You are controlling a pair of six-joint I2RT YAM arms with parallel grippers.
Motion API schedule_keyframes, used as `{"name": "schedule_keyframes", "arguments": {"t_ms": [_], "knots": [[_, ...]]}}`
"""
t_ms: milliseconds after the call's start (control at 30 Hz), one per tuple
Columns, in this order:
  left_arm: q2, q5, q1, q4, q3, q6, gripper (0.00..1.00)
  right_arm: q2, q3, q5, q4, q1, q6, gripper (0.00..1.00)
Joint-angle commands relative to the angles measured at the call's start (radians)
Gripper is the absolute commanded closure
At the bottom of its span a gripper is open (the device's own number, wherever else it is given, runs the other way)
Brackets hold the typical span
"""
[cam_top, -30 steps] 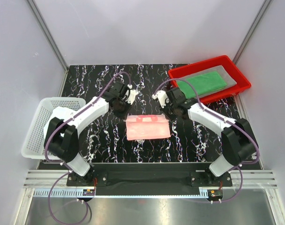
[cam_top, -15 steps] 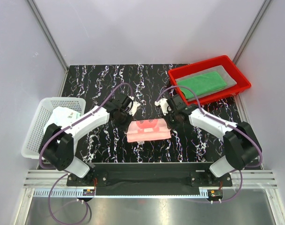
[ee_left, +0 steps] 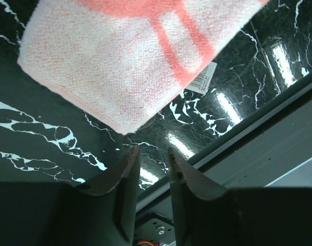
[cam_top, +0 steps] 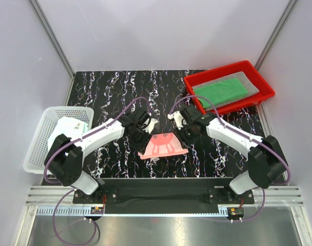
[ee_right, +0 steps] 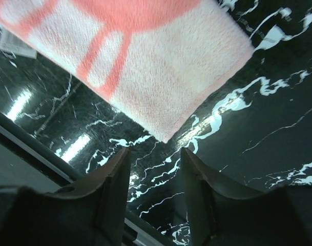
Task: Fold and stack the towels
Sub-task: Fold the towel
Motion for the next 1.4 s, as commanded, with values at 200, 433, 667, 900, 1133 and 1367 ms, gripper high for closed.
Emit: {"name": "schedule_keyframes", "arguments": {"t_ms": [200,433,667,900,1133,1367], "knots": [[-0.064,-0.225,0.029,0.156,-0.048,-0.330,0.58,0.053,0.083,0.108,0.081,0.004,0.430,0.55],[-0.080,-0.165,0.063,0.380,-0.231,-0.542,0.55,0.060,-0.044,0.122,0.221,0.005,0.631,0.55],[-0.109,-0.157,0.065,0.429,-0.277,-0.577,0.57,0.047,-0.129,0.174,0.250,-0.001,0.676,0.55],[-0.112,-0.131,0.062,0.440,-0.292,-0.602,0.60,0.046,-0.180,0.151,0.302,-0.001,0.704,0.56],[-0.201,-0.156,0.062,0.405,-0.297,-0.611,0.58,-0.027,-0.137,0.155,0.235,-0.008,0.708,0.55],[-0.216,-0.153,0.062,0.393,-0.306,-0.619,0.59,-0.073,-0.182,0.151,0.236,-0.051,0.704,0.55]]}}
